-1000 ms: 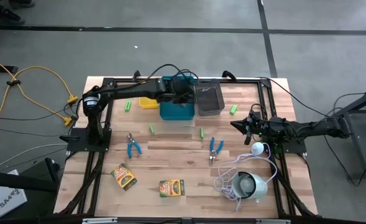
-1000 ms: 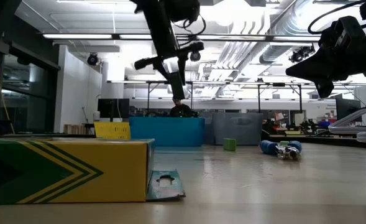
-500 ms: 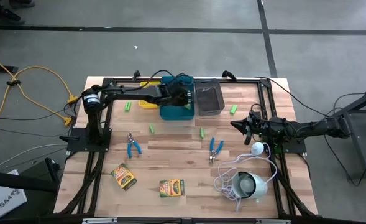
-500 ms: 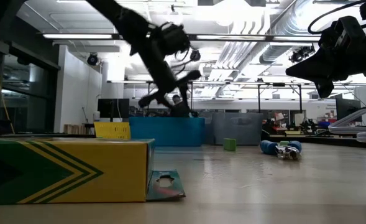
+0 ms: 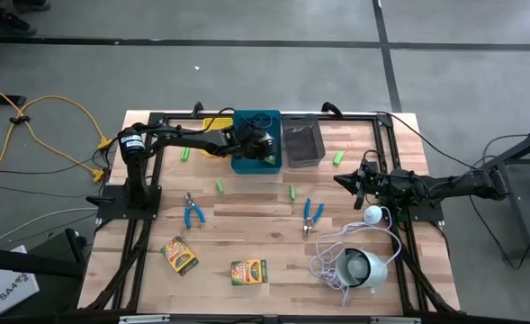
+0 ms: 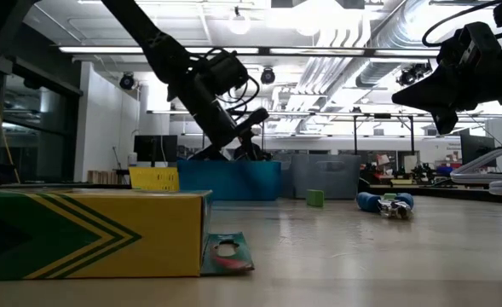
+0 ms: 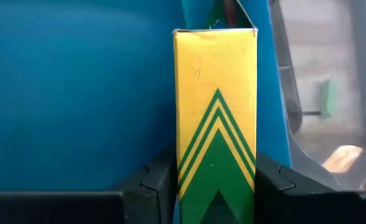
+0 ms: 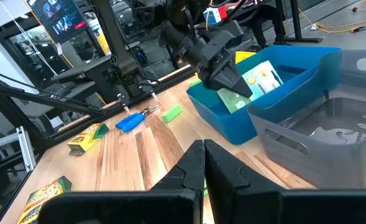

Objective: Pick & Place School Supplies
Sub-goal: Put the crayon box into the blue bin

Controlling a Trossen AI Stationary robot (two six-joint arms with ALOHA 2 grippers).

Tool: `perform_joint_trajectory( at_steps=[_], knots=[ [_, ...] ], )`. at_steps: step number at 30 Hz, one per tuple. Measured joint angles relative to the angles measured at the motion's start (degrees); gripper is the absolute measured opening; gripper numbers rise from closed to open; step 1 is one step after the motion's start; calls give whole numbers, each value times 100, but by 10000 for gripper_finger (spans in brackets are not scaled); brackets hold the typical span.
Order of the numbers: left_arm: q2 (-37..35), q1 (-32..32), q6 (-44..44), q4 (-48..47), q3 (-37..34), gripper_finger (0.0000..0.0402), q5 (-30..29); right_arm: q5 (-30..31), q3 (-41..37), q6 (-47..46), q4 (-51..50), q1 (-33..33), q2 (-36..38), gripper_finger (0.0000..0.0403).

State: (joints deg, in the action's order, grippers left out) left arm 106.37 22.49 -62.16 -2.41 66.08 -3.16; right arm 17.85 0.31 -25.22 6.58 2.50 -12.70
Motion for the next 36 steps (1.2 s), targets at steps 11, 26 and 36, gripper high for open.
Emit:
perform_joint_trajectory(
  at_steps=[11, 26, 36],
  knots=[
    [0, -17, 367, -6, 0, 168, -155, 1, -1, -1, 0, -1, 1, 3],
    [0, -69, 488, -169, 4, 220, -480, 0, -1, -2, 1, -2, 2, 3],
    [0, -67, 1012, -324, 4, 221, -794, 2, 0, -1, -1, -1, 1, 3]
  ],
)
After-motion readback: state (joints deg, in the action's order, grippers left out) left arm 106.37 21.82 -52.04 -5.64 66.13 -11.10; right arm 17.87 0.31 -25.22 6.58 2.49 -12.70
